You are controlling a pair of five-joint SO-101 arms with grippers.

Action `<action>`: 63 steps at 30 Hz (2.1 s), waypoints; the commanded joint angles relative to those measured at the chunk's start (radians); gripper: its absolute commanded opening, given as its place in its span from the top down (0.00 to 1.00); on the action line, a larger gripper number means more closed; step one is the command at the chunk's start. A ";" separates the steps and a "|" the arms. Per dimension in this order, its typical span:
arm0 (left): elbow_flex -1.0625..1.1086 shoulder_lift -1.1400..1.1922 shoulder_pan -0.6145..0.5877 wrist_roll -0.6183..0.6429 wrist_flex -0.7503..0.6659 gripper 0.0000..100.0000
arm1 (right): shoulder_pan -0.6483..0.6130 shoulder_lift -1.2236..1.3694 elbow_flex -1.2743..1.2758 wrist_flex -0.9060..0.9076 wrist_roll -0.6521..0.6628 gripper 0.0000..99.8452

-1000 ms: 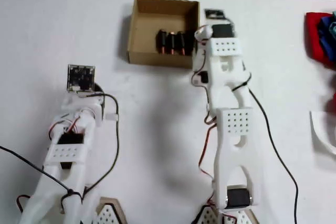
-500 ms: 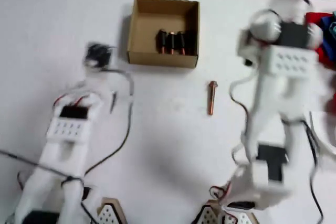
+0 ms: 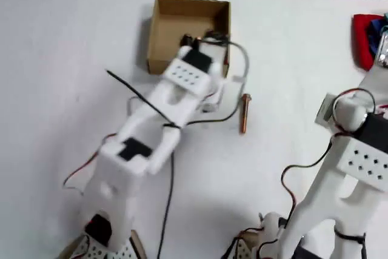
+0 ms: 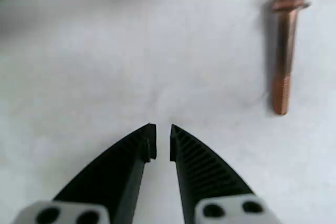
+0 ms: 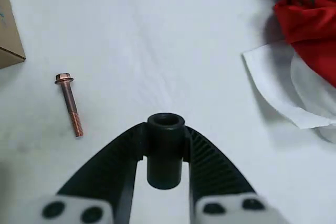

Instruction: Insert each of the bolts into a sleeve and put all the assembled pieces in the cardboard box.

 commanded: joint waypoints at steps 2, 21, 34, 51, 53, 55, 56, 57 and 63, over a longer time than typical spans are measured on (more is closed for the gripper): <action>-0.461 0.206 0.048 0.034 0.009 0.93 | 0.010 -0.053 0.078 -0.028 0.006 0.98; -0.998 0.709 0.189 0.126 -0.054 0.93 | 0.202 -0.058 0.109 -0.054 0.077 0.98; -0.940 0.709 0.170 0.123 -0.026 0.80 | 0.202 -0.059 0.109 -0.050 0.077 0.98; -0.952 0.684 0.160 0.107 0.140 0.97 | 0.202 -0.059 0.109 -0.054 0.077 0.98; -0.987 0.661 0.155 0.025 0.259 0.97 | 0.202 -0.059 0.109 -0.054 0.077 0.98; -0.981 0.626 0.127 -0.115 0.264 0.97 | 0.200 -0.059 0.109 -0.054 0.077 0.98; -0.967 0.600 0.101 -0.193 0.264 0.97 | 0.197 -0.059 0.109 -0.054 0.077 0.98; -0.949 0.569 0.075 -0.262 0.262 0.97 | 0.196 -0.059 0.109 -0.054 0.077 0.98; -0.596 0.302 -0.023 -0.485 0.264 0.97 | 0.194 -0.059 0.107 -0.054 0.077 0.98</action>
